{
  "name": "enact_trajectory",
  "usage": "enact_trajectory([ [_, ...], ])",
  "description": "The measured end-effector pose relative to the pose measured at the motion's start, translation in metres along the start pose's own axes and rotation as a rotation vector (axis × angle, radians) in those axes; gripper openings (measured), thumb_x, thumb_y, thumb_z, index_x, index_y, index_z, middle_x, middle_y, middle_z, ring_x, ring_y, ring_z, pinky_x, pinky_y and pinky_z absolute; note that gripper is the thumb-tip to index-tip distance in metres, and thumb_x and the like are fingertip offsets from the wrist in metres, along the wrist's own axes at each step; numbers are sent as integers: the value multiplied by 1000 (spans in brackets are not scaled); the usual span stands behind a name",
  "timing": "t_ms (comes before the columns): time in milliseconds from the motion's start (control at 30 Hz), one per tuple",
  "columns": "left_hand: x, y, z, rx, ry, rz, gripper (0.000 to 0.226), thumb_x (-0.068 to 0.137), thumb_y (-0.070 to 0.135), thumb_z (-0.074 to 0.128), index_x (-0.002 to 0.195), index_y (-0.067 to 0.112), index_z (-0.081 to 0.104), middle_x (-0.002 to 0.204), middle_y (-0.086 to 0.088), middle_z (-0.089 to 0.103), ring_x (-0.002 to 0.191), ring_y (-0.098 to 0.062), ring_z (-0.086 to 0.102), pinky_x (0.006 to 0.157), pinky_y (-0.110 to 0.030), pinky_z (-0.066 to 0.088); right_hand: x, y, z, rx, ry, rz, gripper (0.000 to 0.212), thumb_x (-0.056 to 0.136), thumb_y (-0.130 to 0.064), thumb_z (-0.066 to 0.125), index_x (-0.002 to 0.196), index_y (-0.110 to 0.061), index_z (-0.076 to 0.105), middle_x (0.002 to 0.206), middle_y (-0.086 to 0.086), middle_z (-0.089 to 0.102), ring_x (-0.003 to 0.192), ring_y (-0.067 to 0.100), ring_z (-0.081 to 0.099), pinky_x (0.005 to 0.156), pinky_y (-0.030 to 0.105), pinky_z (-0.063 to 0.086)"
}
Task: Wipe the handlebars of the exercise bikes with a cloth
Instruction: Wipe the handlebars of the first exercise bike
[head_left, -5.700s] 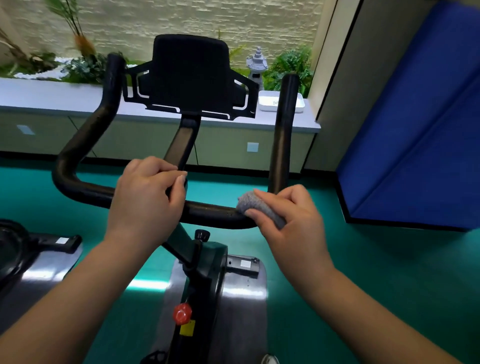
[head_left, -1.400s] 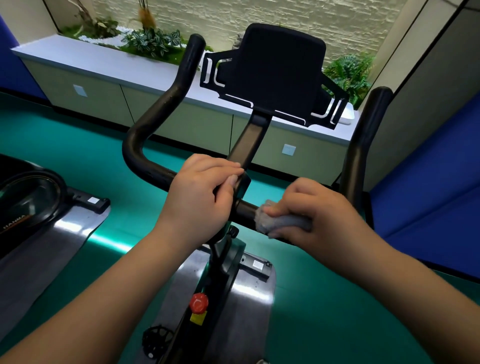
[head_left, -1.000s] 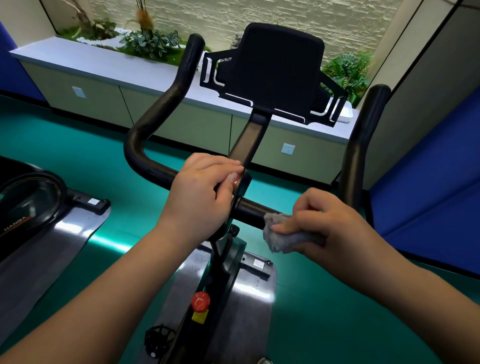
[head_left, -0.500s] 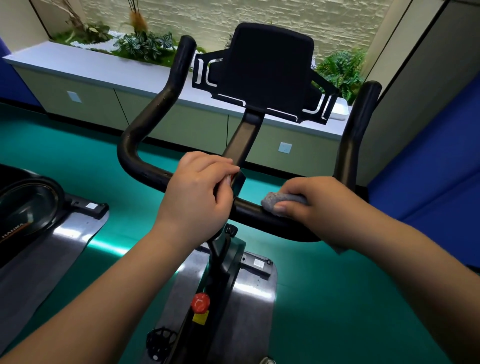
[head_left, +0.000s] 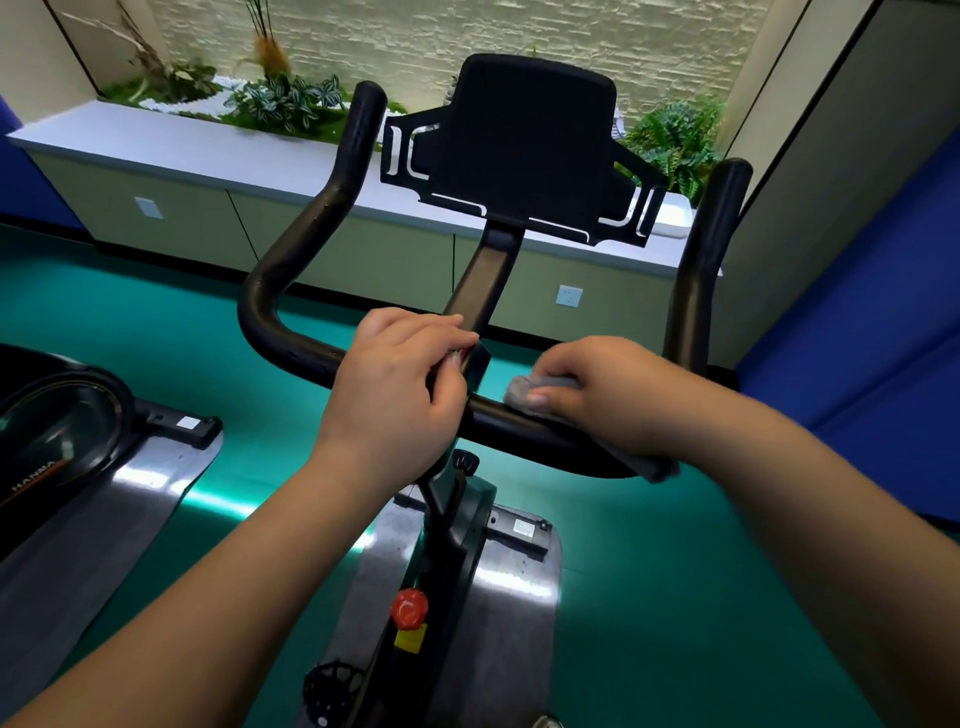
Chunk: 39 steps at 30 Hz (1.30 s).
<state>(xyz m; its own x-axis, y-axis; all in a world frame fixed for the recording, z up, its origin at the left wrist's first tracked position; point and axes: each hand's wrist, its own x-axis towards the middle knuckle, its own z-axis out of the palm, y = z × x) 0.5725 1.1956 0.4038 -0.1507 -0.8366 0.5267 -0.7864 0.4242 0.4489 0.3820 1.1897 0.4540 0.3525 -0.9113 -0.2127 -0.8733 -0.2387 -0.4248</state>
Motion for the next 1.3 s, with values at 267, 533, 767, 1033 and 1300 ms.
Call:
enact_trajectory([
  [267, -1, 1, 1, 12, -5, 6, 32, 83, 19, 45, 100, 16, 72, 108, 3, 69, 102, -22, 55, 96, -17, 32, -17, -2, 10, 105, 155, -48, 10, 82, -34, 70, 88, -29, 63, 86, -9, 63, 82, 11, 56, 69, 25, 45],
  [533, 0, -1, 0, 22, -1, 18, 31, 84, 17, 46, 100, 15, 72, 108, 2, 70, 103, -23, 56, 97, -16, 31, -92, -12, 69, 754, 604, 106, 19, 75, -11, 76, 82, -28, 70, 82, -14, 69, 79, -2, 63, 67, 5, 43],
  [767, -1, 3, 0, 33, 16, 15, 29, 84, 14, 48, 100, 15, 72, 108, 2, 70, 101, -20, 54, 95, -13, 28, -103, 17, 114, 1027, 766, 573, 11, 80, -20, 72, 84, -17, 62, 78, -2, 67, 70, 8, 62, 60, 18, 44],
  [1033, -1, 1, 1, 46, 38, 40, 29, 84, 13, 48, 99, 14, 72, 107, 0, 70, 96, -23, 57, 94, -18, 32, -44, -44, 126, 1331, 535, 568, 28, 79, -25, 74, 95, -11, 56, 86, 3, 66, 70, 8, 63, 57, 13, 49],
  [1300, -1, 0, 3, 47, 14, 18, 31, 85, 17, 45, 102, 16, 72, 109, 3, 69, 99, -23, 56, 93, -8, 25, -48, -38, 121, 1433, 575, 554, 26, 80, -16, 73, 96, -6, 56, 83, 6, 65, 58, 4, 63, 50, 15, 48],
])
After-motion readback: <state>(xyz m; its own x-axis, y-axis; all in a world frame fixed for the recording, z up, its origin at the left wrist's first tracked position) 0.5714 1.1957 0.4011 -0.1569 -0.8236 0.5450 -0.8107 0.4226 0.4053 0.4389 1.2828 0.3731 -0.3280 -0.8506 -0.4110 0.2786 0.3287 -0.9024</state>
